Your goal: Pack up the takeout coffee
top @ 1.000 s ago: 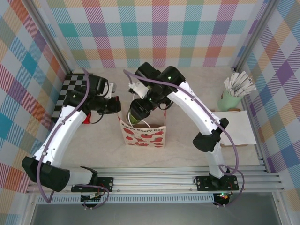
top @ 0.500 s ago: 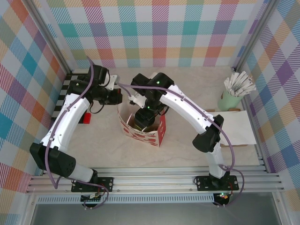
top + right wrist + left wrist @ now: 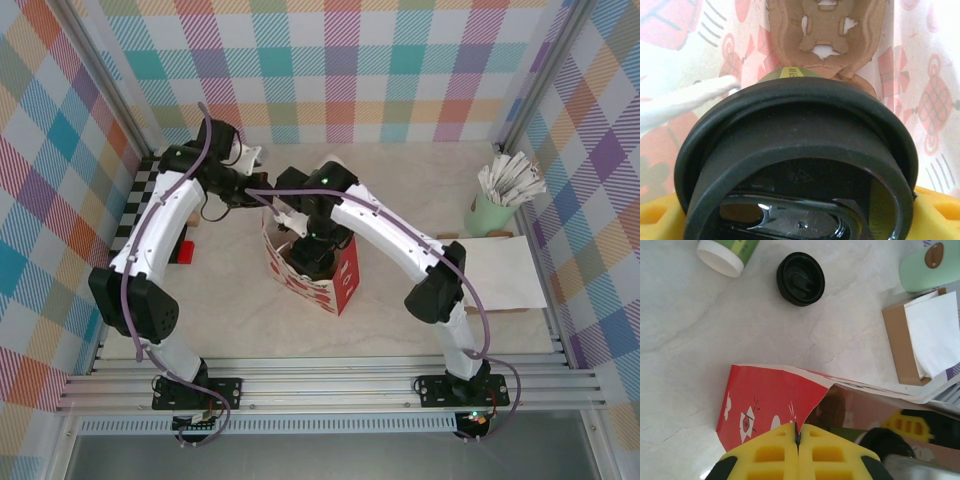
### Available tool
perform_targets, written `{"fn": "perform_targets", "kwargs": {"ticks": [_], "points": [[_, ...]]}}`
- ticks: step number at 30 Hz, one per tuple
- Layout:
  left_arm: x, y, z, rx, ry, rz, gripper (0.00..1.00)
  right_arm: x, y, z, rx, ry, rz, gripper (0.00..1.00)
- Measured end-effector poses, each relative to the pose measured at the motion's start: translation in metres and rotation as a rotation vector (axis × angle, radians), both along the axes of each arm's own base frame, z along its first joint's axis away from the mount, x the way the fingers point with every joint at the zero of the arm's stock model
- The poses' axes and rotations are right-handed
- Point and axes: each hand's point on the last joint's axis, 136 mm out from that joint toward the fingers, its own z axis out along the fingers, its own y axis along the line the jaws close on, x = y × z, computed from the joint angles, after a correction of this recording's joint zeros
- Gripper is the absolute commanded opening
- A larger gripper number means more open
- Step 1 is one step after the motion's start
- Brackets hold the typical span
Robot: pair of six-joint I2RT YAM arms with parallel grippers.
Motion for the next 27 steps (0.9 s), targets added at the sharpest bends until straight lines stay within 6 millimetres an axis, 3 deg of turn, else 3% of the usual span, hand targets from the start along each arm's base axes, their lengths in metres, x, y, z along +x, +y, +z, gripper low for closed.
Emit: {"fn": "perform_targets", "kwargs": {"ticks": [9,18,24,27], "points": [[0.009,-0.01,0.004,-0.024,0.022,-0.093,0.0,-0.001,-0.004,-0.027,-0.074,0.048,-0.011,0.57],[0.019,-0.005,0.027,-0.088,-0.028,-0.077,0.0,0.009,-0.01,-0.027,-0.09,0.03,-0.138,0.57],[0.017,-0.007,0.025,-0.105,-0.014,-0.086,0.05,0.013,-0.01,-0.03,-0.103,0.019,-0.172,0.57],[0.013,-0.008,0.017,-0.107,0.016,-0.095,0.13,0.016,-0.006,-0.033,-0.099,0.017,-0.171,0.57]]}}
